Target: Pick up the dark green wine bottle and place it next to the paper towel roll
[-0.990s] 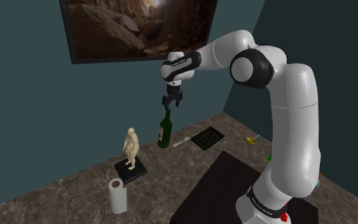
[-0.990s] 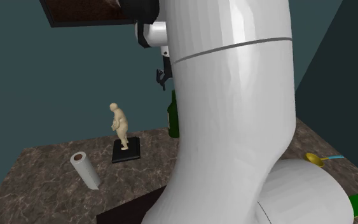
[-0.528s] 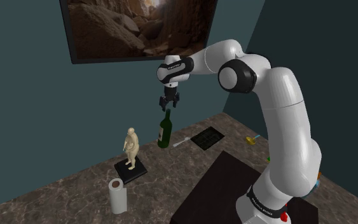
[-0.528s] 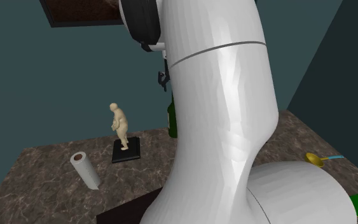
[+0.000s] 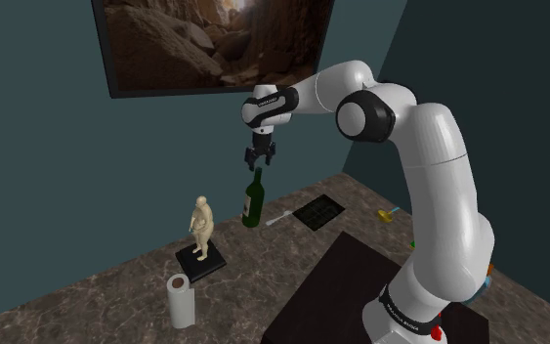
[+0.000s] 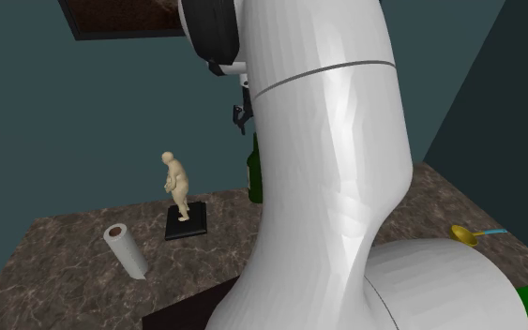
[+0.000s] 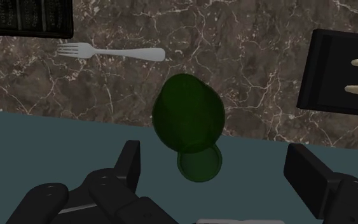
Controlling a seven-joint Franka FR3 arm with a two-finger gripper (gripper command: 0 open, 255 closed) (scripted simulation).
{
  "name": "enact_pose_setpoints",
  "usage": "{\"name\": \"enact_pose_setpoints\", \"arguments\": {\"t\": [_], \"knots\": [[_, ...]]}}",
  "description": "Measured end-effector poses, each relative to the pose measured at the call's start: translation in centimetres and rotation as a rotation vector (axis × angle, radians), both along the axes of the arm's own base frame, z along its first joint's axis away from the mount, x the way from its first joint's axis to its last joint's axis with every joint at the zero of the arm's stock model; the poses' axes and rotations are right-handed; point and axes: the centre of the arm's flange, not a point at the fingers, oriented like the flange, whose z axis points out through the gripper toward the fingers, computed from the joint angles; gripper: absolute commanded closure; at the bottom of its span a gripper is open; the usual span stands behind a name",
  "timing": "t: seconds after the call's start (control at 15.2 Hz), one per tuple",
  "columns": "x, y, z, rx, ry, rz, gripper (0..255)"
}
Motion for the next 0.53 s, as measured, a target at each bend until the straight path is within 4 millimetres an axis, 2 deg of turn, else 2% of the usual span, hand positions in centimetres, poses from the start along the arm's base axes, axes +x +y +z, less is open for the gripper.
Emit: {"name": "enact_pose_setpoints", "arguments": {"t": [0.2,0.26,0.53], "knots": [[0.01,-0.01,-0.02,-0.001,-0.004,0.003,0],[0.02,0.0,0.0,0.0,-0.003,0.001,255],[0.02,-0.01,0.0,0.0,-0.002,0.001,255]]}}
